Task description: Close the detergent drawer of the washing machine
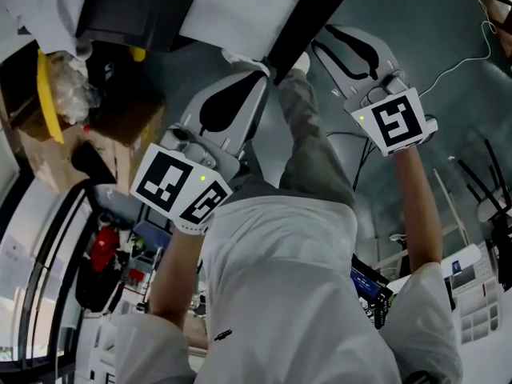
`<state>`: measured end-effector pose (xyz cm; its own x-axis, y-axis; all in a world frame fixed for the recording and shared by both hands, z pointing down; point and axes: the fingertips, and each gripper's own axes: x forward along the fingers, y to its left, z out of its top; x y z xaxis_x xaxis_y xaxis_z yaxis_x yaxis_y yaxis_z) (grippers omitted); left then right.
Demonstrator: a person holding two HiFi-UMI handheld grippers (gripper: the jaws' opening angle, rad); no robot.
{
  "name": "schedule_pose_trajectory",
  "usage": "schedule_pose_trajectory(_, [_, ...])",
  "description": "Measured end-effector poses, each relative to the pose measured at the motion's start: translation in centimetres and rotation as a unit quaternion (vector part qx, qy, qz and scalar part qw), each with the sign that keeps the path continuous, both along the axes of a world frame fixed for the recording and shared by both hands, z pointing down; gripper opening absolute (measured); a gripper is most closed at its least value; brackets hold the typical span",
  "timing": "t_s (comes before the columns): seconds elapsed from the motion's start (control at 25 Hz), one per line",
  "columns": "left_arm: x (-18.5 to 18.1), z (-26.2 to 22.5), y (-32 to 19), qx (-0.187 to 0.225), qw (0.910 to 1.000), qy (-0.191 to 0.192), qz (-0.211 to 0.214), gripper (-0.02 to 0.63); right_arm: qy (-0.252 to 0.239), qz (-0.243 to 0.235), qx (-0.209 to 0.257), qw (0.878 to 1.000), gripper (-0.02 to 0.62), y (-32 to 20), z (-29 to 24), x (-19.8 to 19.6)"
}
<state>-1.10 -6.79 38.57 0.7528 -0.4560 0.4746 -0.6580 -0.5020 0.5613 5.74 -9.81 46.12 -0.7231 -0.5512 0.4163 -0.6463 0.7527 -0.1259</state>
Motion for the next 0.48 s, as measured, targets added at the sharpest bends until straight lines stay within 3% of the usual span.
schedule_pose_trajectory(0.16, [0.0,0.3,-0.2,-0.002,1.0000,0.001,0.000,0.017,0.007,-0.020,0.022,1.000,0.100,-0.2,-0.4,-0.2])
schedule_pose_trajectory(0.28, [-0.1,0.4,-0.2,-0.002,1.0000,0.003,-0.001,0.017,0.046,-0.053,0.029,0.997,0.043,0.5,0.0,-0.4])
schedule_pose_trajectory(0.48, [-0.4,0.7,-0.1,-0.007,1.0000,0.005,-0.001,0.017,0.060,-0.051,0.021,0.997,0.020,1.0,0.0,-0.6])
